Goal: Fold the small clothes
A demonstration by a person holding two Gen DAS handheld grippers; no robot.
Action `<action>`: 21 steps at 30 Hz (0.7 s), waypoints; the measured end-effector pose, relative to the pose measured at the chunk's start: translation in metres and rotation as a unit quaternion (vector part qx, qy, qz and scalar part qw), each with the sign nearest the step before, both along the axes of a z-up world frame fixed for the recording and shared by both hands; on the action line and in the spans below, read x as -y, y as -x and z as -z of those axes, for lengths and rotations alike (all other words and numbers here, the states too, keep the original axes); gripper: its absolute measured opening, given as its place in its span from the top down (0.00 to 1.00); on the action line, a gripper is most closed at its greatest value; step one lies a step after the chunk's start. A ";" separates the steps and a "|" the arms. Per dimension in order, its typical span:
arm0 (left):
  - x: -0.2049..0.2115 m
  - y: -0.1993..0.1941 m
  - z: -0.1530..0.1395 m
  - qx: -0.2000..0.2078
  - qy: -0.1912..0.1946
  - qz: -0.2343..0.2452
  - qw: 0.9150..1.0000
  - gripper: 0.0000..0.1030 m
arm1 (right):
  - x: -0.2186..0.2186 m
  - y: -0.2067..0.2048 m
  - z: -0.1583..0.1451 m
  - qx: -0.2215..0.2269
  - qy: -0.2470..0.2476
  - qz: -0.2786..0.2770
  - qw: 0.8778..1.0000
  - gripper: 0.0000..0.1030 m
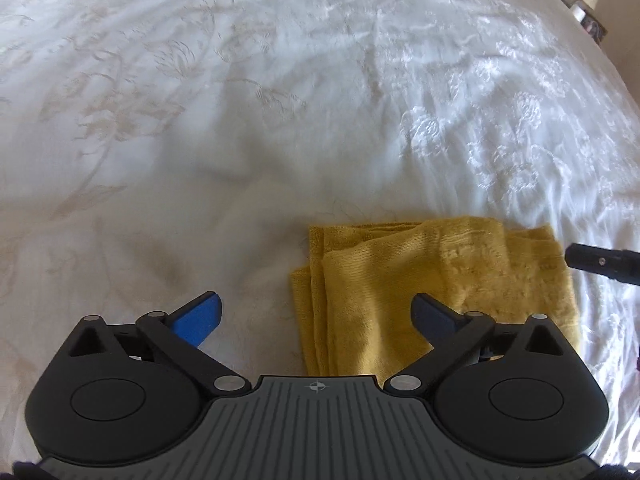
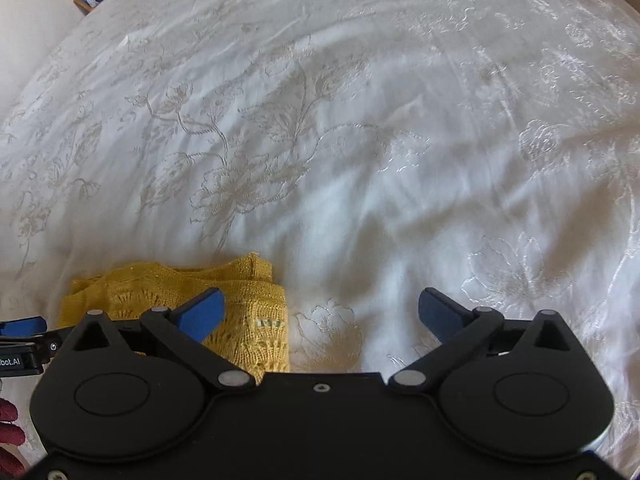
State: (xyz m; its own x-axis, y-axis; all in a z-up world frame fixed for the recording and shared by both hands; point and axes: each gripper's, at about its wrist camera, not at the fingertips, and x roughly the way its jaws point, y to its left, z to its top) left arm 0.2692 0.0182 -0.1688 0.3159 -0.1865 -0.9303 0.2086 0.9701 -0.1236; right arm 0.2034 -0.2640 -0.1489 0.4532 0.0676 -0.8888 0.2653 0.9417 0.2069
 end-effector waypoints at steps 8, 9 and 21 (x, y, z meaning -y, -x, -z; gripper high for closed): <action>0.011 0.043 -0.051 0.041 -0.013 -0.004 0.999 0.00 | -0.004 0.047 -0.043 0.041 -0.019 -0.004 0.999 0.00; 0.013 0.049 -0.056 0.044 -0.014 -0.004 0.999 0.00 | -0.008 0.049 -0.046 0.043 -0.018 -0.011 0.999 0.00; 0.036 0.134 -0.115 0.120 -0.058 -0.040 0.990 0.02 | -0.034 0.131 -0.102 0.139 0.007 -0.073 0.988 0.00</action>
State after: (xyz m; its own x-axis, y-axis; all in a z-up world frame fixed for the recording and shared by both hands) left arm 0.1348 -0.0180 -0.0539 0.5400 -0.0478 -0.8403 0.1396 0.9897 0.0334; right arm 0.0722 -0.2305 -0.0467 0.6661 0.1392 -0.7328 0.0612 0.9689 0.2397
